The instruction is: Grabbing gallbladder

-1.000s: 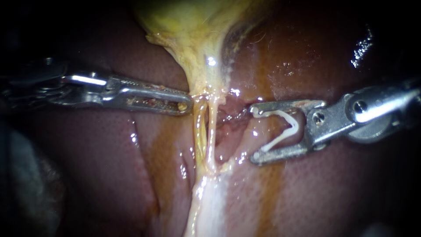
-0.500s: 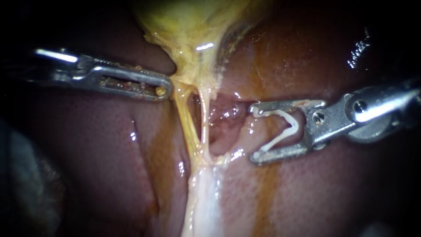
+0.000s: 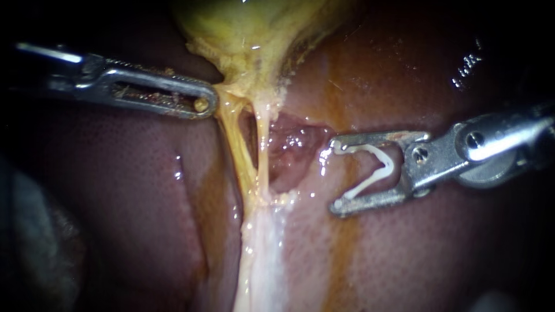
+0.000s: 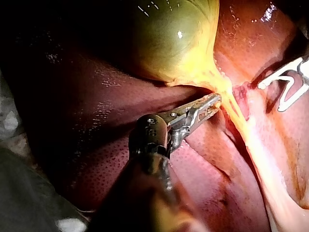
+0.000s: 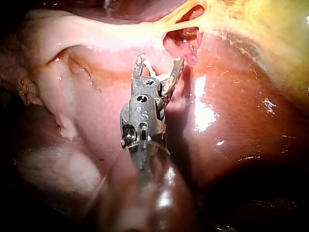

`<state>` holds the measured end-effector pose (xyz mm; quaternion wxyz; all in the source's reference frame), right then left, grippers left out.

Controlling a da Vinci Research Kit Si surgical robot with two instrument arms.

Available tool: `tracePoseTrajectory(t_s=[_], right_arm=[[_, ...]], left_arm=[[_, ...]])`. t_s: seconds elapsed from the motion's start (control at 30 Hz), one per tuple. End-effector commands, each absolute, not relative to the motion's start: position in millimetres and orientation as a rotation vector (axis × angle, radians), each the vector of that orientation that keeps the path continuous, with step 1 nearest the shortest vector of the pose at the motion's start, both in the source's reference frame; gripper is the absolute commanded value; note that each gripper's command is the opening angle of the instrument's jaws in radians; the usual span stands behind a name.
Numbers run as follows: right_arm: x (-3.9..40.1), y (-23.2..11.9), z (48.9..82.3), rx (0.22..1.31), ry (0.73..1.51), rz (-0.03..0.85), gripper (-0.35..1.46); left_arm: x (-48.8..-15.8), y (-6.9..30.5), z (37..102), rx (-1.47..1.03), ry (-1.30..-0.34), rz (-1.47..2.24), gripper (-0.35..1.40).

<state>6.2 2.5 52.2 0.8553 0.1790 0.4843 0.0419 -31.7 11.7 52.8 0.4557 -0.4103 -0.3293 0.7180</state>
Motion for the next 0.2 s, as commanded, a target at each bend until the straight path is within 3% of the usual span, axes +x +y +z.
tracePoseTrajectory(t_s=[0.03, 0.2], right_arm=[[6.2, 2.5, 52.2, 0.376, 1.018, 0.088, 0.5], [6.2, 2.5, 52.2, 0.376, 1.018, 0.088, 0.5]], left_arm=[[-31.8, 11.6, 52.9, -1.012, -0.812, 1.772, -0.35], [-31.8, 11.6, 53.0, -1.013, -0.811, 1.772, -0.35]])
